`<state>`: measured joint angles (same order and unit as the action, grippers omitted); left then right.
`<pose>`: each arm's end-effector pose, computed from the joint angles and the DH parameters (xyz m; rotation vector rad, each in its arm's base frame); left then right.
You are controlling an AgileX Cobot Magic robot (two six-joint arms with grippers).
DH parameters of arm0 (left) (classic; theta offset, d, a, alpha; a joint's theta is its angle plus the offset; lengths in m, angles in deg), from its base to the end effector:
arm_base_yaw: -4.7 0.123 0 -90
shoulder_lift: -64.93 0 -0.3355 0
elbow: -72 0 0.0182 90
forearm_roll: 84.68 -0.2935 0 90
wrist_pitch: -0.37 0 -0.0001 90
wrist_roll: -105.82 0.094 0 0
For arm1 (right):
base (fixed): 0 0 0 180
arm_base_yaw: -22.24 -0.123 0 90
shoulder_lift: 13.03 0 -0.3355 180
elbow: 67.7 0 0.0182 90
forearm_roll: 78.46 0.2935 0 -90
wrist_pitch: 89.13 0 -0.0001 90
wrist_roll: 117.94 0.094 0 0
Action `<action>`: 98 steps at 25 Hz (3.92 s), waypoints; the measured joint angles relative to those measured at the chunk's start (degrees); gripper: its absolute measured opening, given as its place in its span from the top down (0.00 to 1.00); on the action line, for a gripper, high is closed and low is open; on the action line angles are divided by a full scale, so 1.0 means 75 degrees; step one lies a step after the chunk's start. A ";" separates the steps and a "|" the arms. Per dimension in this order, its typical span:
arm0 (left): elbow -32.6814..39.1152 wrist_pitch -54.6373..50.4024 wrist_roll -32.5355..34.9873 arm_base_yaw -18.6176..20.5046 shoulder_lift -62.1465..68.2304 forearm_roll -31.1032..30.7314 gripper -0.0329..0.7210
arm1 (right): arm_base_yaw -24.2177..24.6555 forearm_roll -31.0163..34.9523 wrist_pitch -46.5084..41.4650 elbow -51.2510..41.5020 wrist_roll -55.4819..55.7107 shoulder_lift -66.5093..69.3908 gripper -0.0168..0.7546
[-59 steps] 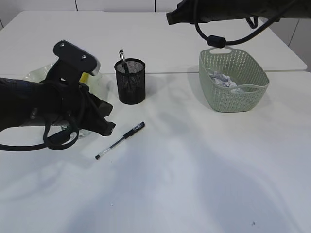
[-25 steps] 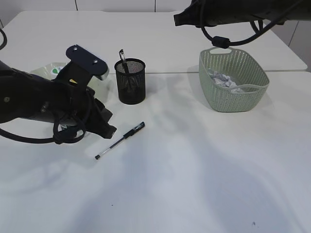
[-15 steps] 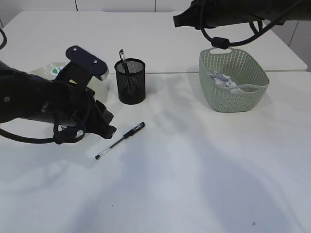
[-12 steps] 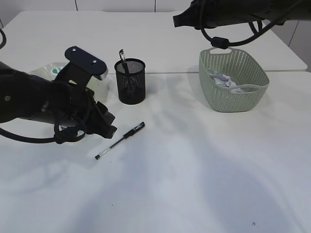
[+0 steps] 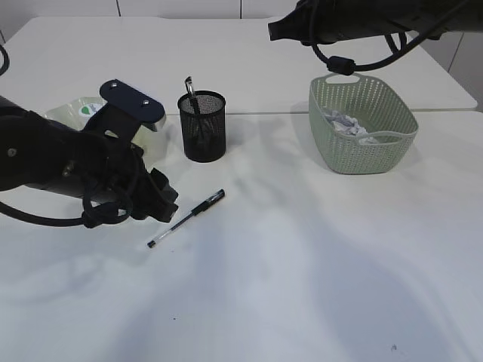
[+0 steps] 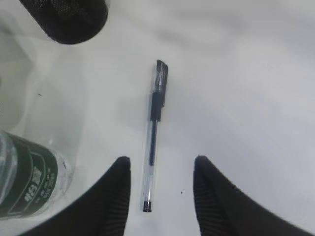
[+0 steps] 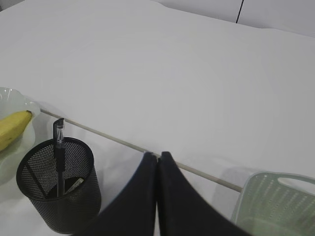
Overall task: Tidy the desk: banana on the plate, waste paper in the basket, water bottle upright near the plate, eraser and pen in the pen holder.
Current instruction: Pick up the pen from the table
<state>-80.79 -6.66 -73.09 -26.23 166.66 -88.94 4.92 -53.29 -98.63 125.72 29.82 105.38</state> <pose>0.3206 -0.1911 0.2136 0.7369 2.2654 -0.2030 0.5076 0.1652 0.3221 -0.4692 1.9300 0.1822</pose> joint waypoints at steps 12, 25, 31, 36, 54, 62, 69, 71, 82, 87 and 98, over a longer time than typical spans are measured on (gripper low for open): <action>0.0000 -0.0142 0.0000 0.0000 0.0000 0.0055 0.40 | 0.0000 0.0194 -0.0008 0.0000 0.0000 0.0000 1.00; -0.0688 -0.0250 0.0000 0.0000 0.0920 0.0237 0.36 | 0.0000 0.0455 -0.0017 0.0000 0.0000 0.0000 1.00; -0.1250 -0.0250 0.0000 0.0000 0.1340 0.0237 0.36 | 0.0000 0.0455 -0.0027 0.0000 0.0000 0.0000 1.00; -0.1698 -0.0250 0.0000 0.0000 0.1794 0.0237 0.36 | 0.0000 0.0461 -0.0027 0.0000 0.0000 0.0000 1.00; -0.2664 -0.0805 0.0000 0.0000 0.2510 -0.0161 0.38 | 0.0005 0.0473 -0.0035 0.0000 0.0000 0.0000 1.00; -0.2664 -0.1078 0.0000 0.0000 0.2596 -0.0161 0.35 | 0.0005 0.0495 -0.0035 0.0000 0.0000 0.0000 1.00; -0.2664 -0.1791 0.0000 0.0000 0.2788 -0.0147 0.33 | 0.0005 0.0513 -0.0186 0.0000 0.0000 0.0000 1.00; -0.2664 -0.1856 0.0000 0.0000 0.2788 -0.0147 0.33 | 0.0005 0.0513 -0.0343 0.0000 0.0000 0.0000 1.00; -0.3545 -0.2869 0.0000 0.0043 0.2790 -0.0133 0.33 | 0.0005 0.0513 -0.0750 0.0000 0.0000 0.0000 1.00; -0.4305 -0.4010 0.0017 0.0189 0.3089 -0.0133 0.33 | 0.0005 0.0513 -0.0779 0.0000 0.0000 0.0000 1.00; -0.4489 -0.5052 0.0368 0.0231 0.3247 -0.0022 0.33 | 0.0005 0.0513 -0.0812 0.0000 0.0000 0.0000 1.00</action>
<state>-114.46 -44.55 -70.33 -24.49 191.01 -89.11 4.96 -49.44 -104.72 125.72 29.82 105.38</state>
